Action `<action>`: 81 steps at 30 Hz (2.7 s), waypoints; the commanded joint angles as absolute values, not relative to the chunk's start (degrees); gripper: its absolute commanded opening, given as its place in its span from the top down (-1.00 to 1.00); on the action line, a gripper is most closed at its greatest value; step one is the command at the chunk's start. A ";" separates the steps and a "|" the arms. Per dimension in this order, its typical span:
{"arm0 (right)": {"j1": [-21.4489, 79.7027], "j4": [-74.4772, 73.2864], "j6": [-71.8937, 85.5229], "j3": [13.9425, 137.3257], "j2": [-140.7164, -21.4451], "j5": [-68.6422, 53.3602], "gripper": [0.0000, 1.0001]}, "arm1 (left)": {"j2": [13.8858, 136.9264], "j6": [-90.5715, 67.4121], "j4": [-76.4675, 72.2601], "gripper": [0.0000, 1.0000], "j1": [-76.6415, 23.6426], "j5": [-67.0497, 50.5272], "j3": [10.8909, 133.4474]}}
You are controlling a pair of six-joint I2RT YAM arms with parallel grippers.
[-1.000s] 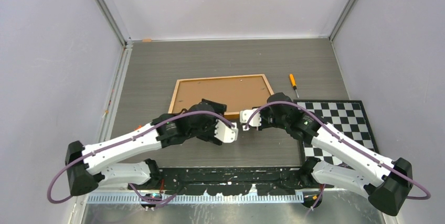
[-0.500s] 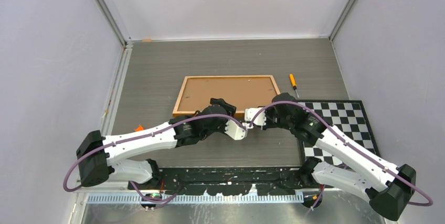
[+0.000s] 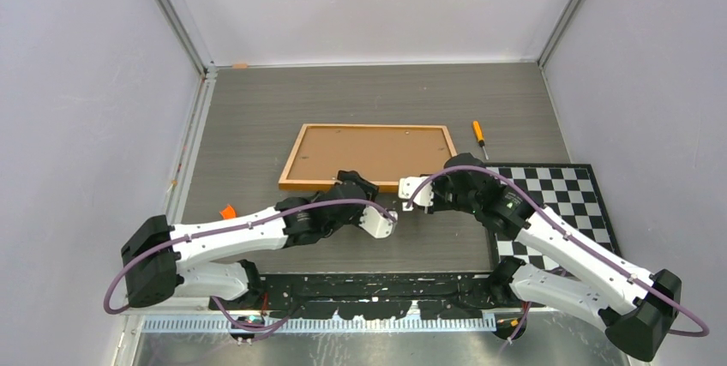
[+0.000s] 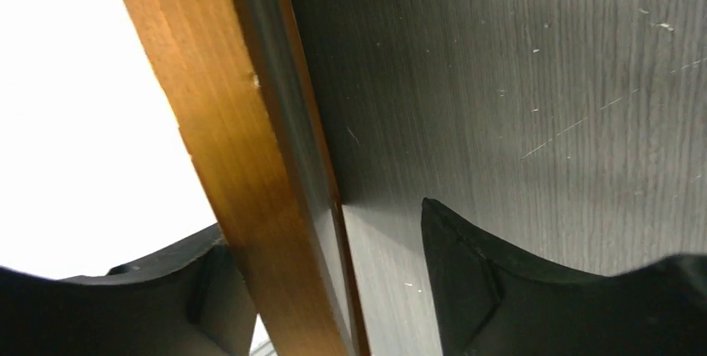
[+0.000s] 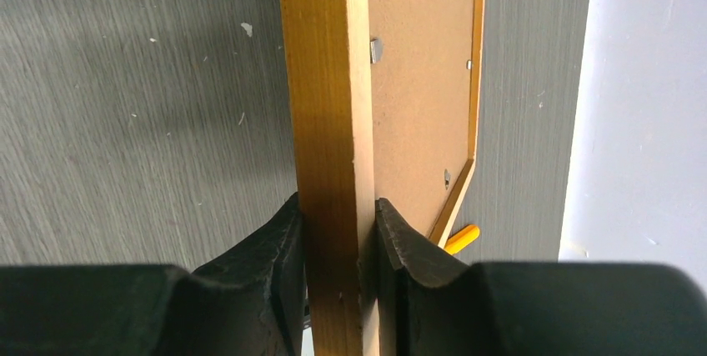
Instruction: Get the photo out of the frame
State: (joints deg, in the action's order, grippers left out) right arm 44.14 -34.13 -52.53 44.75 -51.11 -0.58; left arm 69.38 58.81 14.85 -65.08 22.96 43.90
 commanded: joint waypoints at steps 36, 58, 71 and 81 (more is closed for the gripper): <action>40.60 -41.98 -20.18 72.54 -44.28 11.17 -0.99 | 83.96 28.74 64.20 1.00 -53.42 0.27 92.42; 38.32 -43.58 -20.37 69.55 -43.59 14.05 -0.99 | 113.24 8.87 86.01 1.00 -24.31 -33.67 130.39; 38.00 -43.42 -19.97 67.95 -44.85 13.25 -0.99 | 118.74 7.07 89.95 1.00 -12.74 -56.74 131.01; 37.17 -43.77 -18.42 68.64 -48.15 12.36 -0.99 | 122.80 6.67 92.90 1.00 -7.06 -65.92 134.02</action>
